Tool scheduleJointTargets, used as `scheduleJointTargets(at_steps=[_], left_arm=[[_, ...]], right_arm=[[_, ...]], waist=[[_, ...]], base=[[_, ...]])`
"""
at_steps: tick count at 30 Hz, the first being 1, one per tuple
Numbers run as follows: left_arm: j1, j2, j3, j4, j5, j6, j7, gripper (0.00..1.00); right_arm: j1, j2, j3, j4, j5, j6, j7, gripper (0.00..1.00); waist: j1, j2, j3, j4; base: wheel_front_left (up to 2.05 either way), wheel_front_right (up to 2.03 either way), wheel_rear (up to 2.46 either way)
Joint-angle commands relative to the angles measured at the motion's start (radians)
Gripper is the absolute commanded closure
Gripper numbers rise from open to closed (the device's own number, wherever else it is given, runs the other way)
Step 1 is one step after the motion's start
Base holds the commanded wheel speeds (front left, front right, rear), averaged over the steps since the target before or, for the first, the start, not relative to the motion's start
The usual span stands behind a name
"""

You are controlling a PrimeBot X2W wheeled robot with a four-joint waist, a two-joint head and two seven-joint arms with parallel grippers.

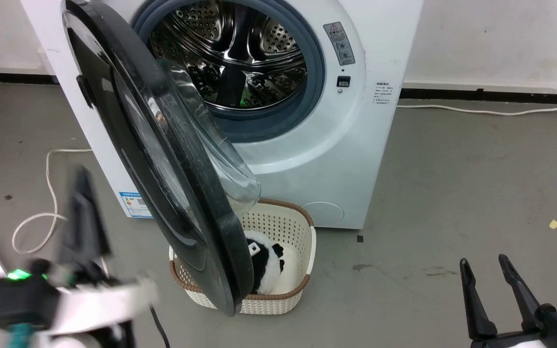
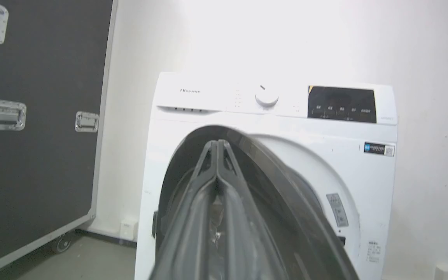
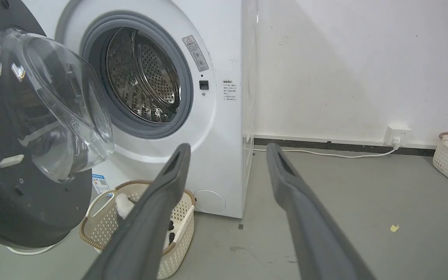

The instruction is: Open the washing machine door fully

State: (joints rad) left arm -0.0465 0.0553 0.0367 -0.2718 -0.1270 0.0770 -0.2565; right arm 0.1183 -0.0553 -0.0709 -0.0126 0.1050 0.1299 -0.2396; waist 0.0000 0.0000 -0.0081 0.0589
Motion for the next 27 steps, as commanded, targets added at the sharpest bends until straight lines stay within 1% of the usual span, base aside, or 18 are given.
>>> scheduleJointTargets(at_steps=[1,4,7,10,13,19,24,27], left_arm=[[-0.029,0.001,0.012,-0.030,-0.006,0.005,-0.005,1.00],[-0.087,-0.001,0.034,-0.128,-0.011,0.006,-0.005,1.00],[-0.133,-0.001,0.026,-0.201,-0.005,-0.003,-0.005,1.00],[-0.159,0.002,-0.011,-0.233,0.007,-0.023,-0.004,1.00],[-0.165,0.004,-0.078,-0.236,0.027,-0.046,0.039,1.00],[-0.117,0.000,-0.258,-0.191,0.046,-0.081,0.125,1.00],[-0.065,-0.002,-0.356,-0.095,0.016,-0.084,0.165,1.00],[-0.044,-0.003,-0.394,-0.015,0.000,-0.080,0.192,1.00]], right_arm=[[0.000,0.005,0.002,-0.006,0.008,0.001,0.000,0.00],[-0.002,0.005,0.006,-0.002,0.012,0.001,0.000,0.00],[-0.005,0.005,0.013,0.003,0.018,0.001,0.000,0.00],[-0.007,0.005,0.017,0.009,0.024,0.001,-0.001,0.00],[-0.008,0.005,0.019,0.015,0.030,0.001,-0.003,0.00],[-0.013,0.005,0.015,0.024,0.038,0.001,-0.007,0.00],[-0.015,0.005,0.008,0.031,0.043,0.001,-0.011,0.00],[-0.021,0.005,0.010,0.035,0.047,0.001,-0.013,0.00]], waist=[[0.0000,0.0000,-0.001,-0.001],[0.0000,0.0000,-0.005,-0.005],[0.0000,0.0000,-0.007,-0.010],[0.0000,0.0000,-0.008,-0.016],[0.0000,0.0000,-0.007,-0.022],[0.0000,0.0000,0.001,-0.031],[0.0000,0.0000,0.016,-0.031],[0.0000,0.0000,0.025,-0.031]], base=[[0.00,0.00,0.00],[0.00,0.00,0.00],[0.00,0.00,0.00],[0.00,0.00,0.00],[0.00,0.00,0.00],[0.00,0.00,0.00],[0.00,0.00,0.00],[0.00,0.00,0.00]])
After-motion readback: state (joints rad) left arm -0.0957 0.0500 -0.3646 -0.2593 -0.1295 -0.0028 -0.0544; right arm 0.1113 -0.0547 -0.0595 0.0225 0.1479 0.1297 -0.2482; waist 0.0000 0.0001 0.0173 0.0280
